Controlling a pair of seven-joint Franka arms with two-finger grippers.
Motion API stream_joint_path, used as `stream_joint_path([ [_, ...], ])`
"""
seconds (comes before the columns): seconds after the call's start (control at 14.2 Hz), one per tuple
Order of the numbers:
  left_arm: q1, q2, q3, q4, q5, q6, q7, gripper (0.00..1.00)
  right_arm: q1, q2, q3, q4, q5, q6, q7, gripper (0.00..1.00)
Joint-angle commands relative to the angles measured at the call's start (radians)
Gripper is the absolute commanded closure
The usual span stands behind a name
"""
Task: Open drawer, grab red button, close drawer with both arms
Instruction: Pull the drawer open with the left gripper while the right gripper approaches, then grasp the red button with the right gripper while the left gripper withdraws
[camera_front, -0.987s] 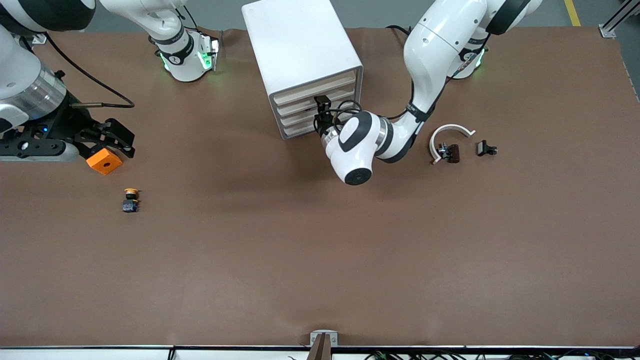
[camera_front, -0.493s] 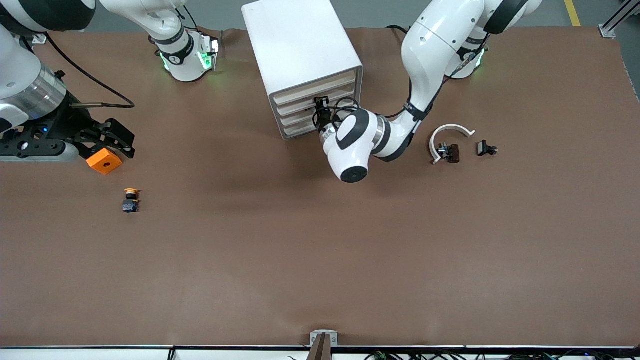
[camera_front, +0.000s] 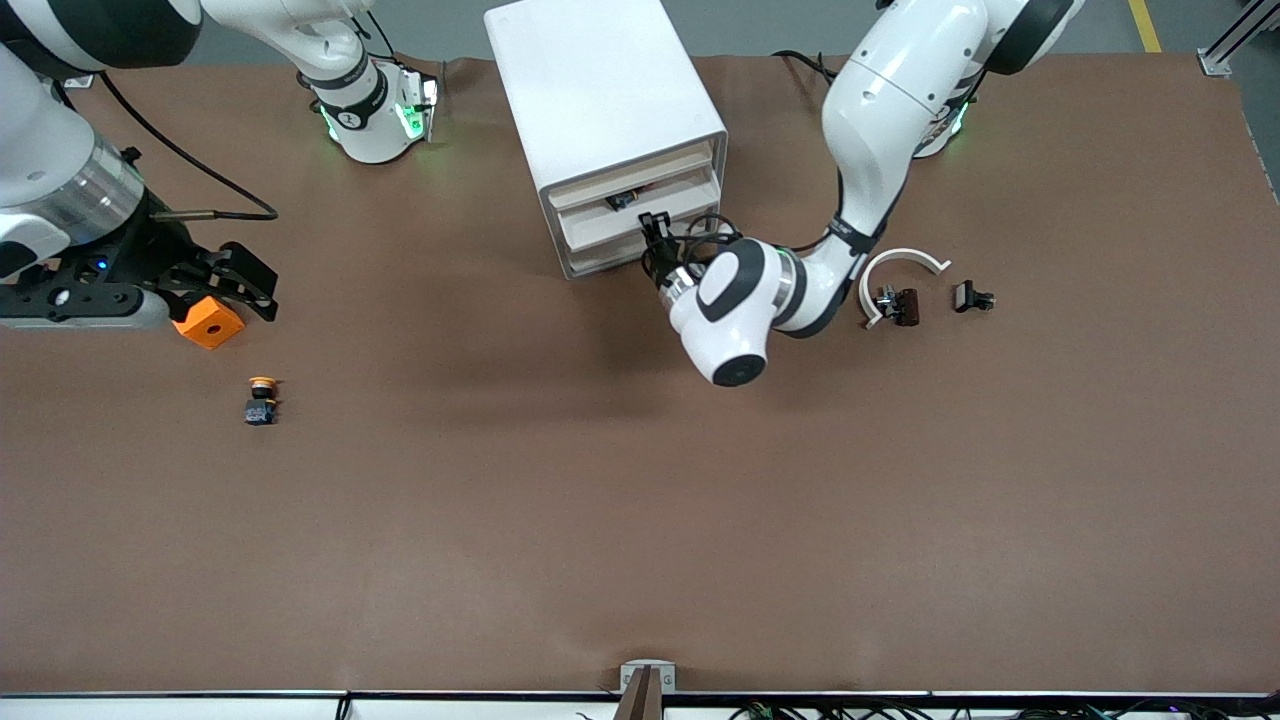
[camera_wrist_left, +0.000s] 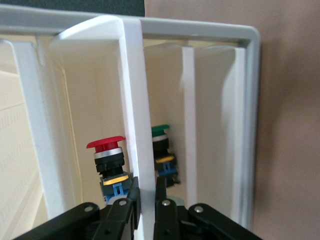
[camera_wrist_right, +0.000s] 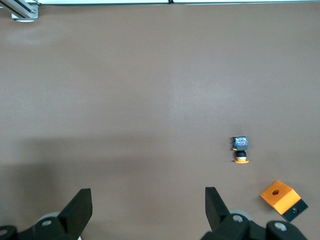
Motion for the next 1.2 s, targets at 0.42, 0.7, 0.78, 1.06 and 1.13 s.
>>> stream_joint_path([
  [0.42, 0.125, 0.047, 0.02, 0.122, -0.005, 0.033, 0.022, 1.0, 0.092, 0.066, -0.007, 0.012, -0.003, 0.034, 0.258, 0.0],
  [0.7, 0.127, 0.047, 0.034, 0.144, -0.003, 0.047, 0.042, 0.01, 0.253, 0.11, -0.007, 0.009, -0.004, -0.031, 0.601, 0.0],
  [0.78, 0.128, 0.046, 0.036, 0.15, 0.001, 0.046, 0.042, 0.0, 0.301, 0.121, -0.005, 0.009, -0.004, -0.031, 0.719, 0.0],
  [1.06, 0.119, 0.038, 0.103, 0.242, 0.128, 0.055, 0.11, 0.0, 0.512, 0.199, -0.005, 0.011, 0.011, 0.026, 1.123, 0.0],
  [1.13, 0.125, 0.036, 0.114, 0.257, 0.162, 0.076, 0.14, 0.0, 0.543, 0.221, -0.005, 0.011, 0.02, 0.059, 1.204, 0.0],
])
